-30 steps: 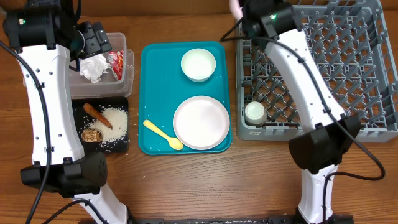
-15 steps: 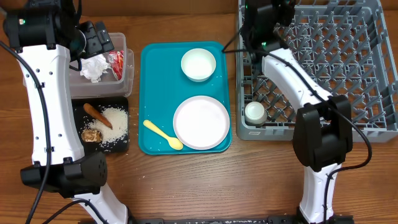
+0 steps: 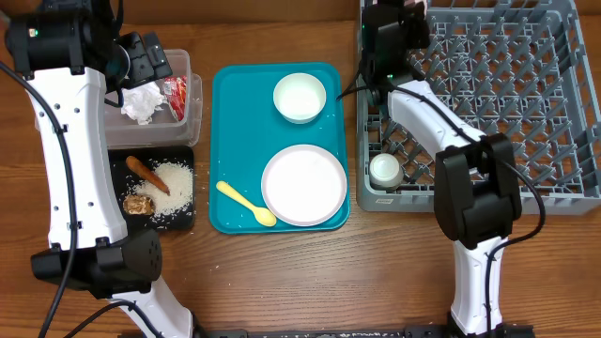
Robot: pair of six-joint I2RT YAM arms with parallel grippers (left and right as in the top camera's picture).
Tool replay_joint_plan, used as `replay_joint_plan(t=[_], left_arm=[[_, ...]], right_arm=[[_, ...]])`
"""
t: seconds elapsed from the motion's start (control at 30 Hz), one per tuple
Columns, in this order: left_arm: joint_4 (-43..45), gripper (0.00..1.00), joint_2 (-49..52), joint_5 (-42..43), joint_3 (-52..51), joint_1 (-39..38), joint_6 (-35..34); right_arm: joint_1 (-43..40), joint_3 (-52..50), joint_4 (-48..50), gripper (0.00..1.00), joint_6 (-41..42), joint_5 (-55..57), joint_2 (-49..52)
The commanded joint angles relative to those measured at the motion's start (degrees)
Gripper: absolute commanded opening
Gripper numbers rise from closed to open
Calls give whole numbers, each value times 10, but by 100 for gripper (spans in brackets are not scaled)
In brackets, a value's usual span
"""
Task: Sort waste into correct bins and load items into the dishwasher
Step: 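Lower the pink bowl into the dish rack with the right gripper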
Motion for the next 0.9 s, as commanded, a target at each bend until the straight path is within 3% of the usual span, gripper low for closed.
replay_joint_plan(t=[0.0, 0.4, 0.87], left_arm=[[1, 100, -8, 6, -3, 0, -4], [1, 100, -8, 6, -3, 0, -4], [1, 100, -8, 6, -3, 0, -4]], right_arm=[[-6, -3, 10, 4, -4, -5, 10], [-28, -2, 72, 4, -10, -13, 42], [-34, -2, 79, 4, -26, -39, 65]])
